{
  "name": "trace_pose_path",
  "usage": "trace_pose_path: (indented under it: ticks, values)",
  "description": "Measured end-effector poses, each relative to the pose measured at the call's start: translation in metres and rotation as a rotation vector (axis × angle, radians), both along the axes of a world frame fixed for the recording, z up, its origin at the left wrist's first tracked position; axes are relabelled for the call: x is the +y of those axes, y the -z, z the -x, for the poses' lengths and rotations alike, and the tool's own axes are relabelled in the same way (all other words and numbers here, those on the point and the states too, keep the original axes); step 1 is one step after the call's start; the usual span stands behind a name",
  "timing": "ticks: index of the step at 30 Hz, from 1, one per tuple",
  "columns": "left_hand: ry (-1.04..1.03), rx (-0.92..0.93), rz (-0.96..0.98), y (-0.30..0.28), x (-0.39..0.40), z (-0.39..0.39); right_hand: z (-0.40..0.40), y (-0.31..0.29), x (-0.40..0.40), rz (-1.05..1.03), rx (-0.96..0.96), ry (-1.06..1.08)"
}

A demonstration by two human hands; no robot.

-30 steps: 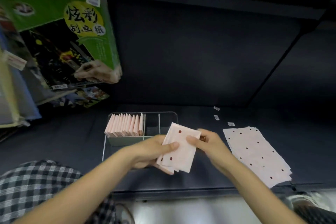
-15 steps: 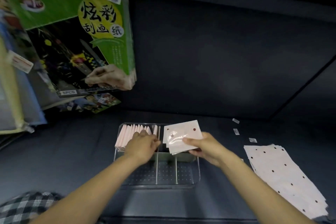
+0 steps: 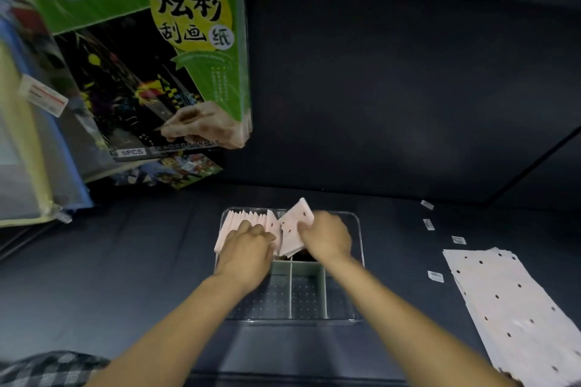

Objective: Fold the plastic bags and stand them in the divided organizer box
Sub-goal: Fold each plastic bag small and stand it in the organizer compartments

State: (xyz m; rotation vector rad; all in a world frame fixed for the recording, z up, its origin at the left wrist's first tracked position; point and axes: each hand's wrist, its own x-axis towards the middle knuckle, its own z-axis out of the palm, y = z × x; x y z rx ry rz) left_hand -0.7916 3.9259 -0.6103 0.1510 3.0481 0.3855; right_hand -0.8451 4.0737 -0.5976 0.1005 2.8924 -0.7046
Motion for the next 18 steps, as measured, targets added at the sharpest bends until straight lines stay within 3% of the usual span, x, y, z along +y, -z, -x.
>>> trace_pose_path:
  ticks: [3, 6, 9, 11, 14, 18]
  values:
    - [0.051, 0.023, -0.009, 0.000, 0.005, -0.001, -0.003, 0.000, -0.020, -0.215, 0.075, -0.160]
    - [0.085, 0.003, -0.005, 0.000, 0.006, -0.001, -0.003, 0.001, -0.031, -0.209, -0.042, -0.157]
    - [0.087, -0.028, -0.032, 0.001, 0.003, -0.001, -0.001, 0.002, -0.023, -0.075, -0.206, -0.100]
    - [0.073, -0.025, -0.076, 0.001, 0.002, -0.001, -0.002, 0.005, -0.012, 0.138, -0.305, -0.075]
    - [0.066, -0.010, -0.120, 0.001, 0.001, -0.002, -0.005, 0.011, -0.002, 0.380, -0.333, -0.045]
    - [0.076, 0.004, -0.149, 0.001, 0.002, -0.003, -0.005, 0.021, -0.002, 0.363, -0.287, -0.084]
